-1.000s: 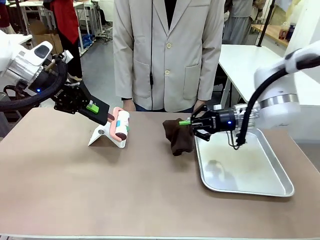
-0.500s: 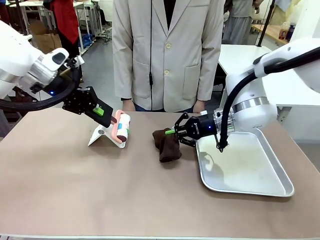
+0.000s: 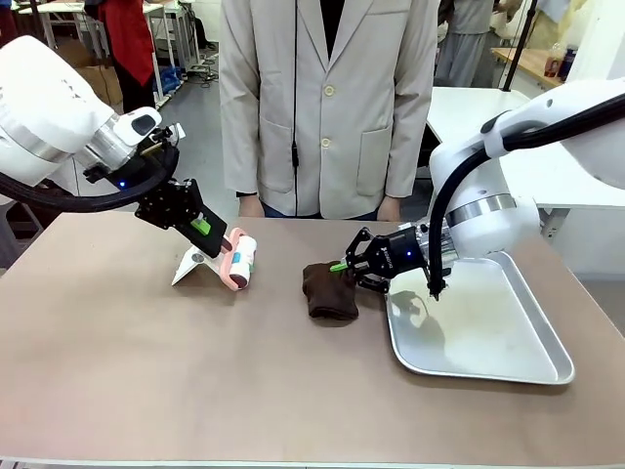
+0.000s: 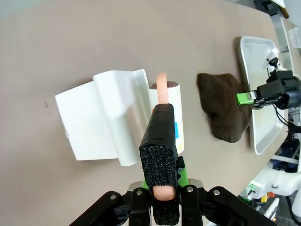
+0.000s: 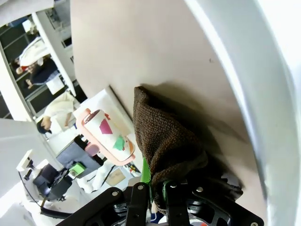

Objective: Clean the surface of the table.
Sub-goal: Return the Lint Roller and towel to their original positions.

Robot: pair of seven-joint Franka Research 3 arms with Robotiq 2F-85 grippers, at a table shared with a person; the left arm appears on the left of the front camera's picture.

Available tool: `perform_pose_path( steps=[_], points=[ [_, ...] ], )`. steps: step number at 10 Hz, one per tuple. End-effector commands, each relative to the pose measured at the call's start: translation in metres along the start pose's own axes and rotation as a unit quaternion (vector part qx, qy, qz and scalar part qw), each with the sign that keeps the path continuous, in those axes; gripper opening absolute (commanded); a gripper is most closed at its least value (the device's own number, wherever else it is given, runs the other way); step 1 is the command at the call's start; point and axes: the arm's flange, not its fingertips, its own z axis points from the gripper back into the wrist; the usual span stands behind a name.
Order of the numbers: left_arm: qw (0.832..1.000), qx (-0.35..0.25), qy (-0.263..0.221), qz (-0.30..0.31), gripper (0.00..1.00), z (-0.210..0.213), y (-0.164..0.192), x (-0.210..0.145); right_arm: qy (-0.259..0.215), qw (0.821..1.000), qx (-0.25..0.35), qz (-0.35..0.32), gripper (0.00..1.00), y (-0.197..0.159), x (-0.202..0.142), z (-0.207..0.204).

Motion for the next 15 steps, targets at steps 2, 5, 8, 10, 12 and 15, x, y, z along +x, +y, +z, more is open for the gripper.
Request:
perform_pose_path(
  steps=[2,5,8,10,12,15],
  points=[
    [0.999,0.015,-0.009,0.034,0.22,0.0,-0.007,0.012,0.0,1.0,-0.026,-0.007,0.11,0.005,-0.002,-0.008],
    [0.999,0.029,0.004,0.043,0.22,-0.003,-0.004,0.014,0.007,1.0,-0.029,-0.005,0.11,0.004,-0.003,-0.008],
    [0.997,0.037,0.007,0.062,0.22,-0.01,0.003,0.018,0.014,1.0,-0.027,-0.004,0.11,0.003,-0.002,-0.011],
    [0.995,0.055,-0.007,0.08,0.22,-0.013,0.007,0.02,0.018,0.999,-0.028,0.002,0.11,0.002,-0.003,-0.013],
    [0.995,0.059,-0.004,0.083,0.22,-0.017,0.011,0.022,0.02,0.999,-0.03,0.003,0.11,0.002,-0.002,-0.014],
    [0.994,0.056,0.002,0.091,0.73,-0.018,0.014,0.023,0.025,0.999,-0.023,0.009,0.65,0.001,-0.002,-0.015]
  ],
)
